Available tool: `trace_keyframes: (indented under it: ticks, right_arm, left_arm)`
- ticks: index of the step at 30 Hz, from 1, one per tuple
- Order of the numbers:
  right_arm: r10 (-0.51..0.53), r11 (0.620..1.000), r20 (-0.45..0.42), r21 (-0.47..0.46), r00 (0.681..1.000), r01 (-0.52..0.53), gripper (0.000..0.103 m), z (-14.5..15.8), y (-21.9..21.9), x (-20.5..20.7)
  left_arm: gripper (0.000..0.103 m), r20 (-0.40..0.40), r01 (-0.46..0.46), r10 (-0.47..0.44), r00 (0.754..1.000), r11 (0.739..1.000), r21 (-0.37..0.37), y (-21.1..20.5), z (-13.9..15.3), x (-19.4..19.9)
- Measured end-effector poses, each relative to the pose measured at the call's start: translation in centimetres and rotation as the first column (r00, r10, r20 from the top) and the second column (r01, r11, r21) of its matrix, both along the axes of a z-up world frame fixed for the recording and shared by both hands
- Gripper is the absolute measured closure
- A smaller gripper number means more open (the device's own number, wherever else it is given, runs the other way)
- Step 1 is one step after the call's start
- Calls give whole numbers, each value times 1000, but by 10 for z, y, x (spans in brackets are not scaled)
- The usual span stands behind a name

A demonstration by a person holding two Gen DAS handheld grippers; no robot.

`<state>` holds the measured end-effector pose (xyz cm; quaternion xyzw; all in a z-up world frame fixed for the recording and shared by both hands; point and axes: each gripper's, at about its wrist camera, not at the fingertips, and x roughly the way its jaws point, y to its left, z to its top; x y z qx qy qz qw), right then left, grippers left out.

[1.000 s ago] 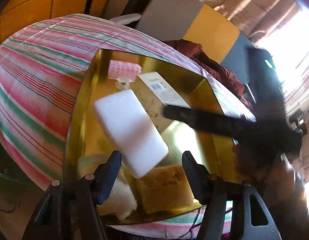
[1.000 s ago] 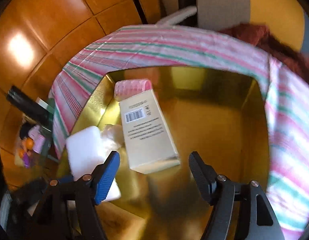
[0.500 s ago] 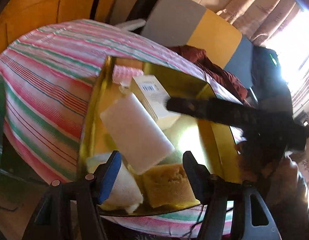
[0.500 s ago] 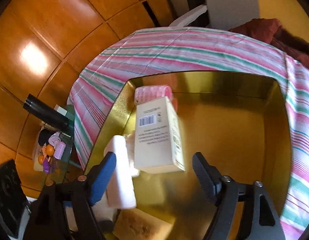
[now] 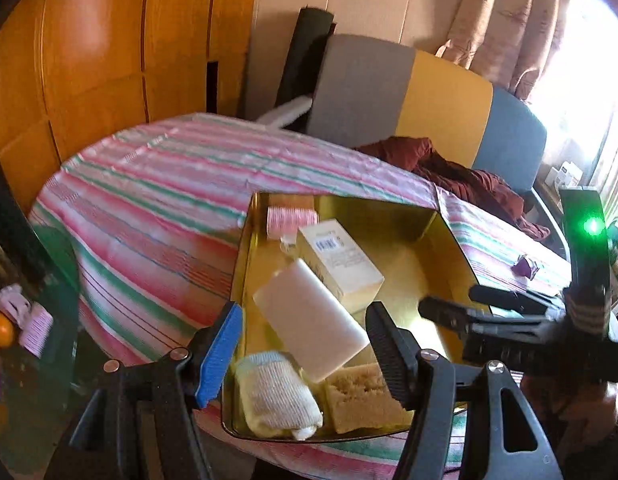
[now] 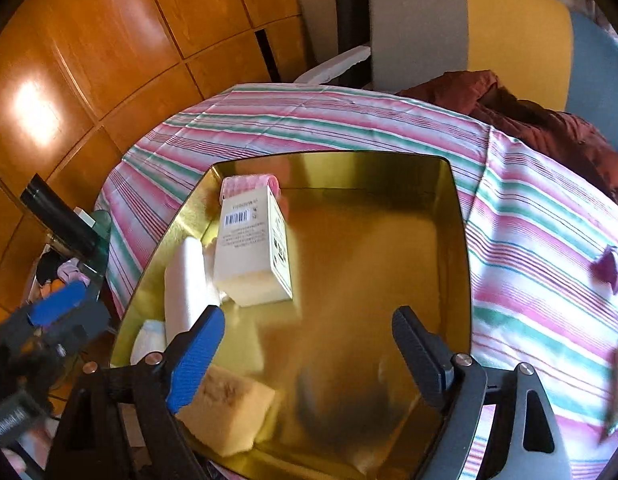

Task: Organize objects
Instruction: 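Place foam block and cream box in the gold tray, open both tools, then move both tools from the tray toward the remaining items on the cloth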

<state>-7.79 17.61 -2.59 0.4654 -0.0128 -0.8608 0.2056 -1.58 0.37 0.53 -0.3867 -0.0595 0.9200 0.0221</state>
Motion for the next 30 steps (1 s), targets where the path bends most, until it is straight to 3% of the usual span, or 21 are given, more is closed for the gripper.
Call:
trace_keyframes:
  ticks: [16,30]
  right_arm:
    - [-51,998,-92,42,994,55,7,14,19,42]
    - [-244,968,-94,40,965,249,7,17,102,70]
  left_arm:
    - [38,-86,45,-53,995,995,-86,21,17,15]
    - [38,-76,234,-239,968,970,-67,74,21,14]
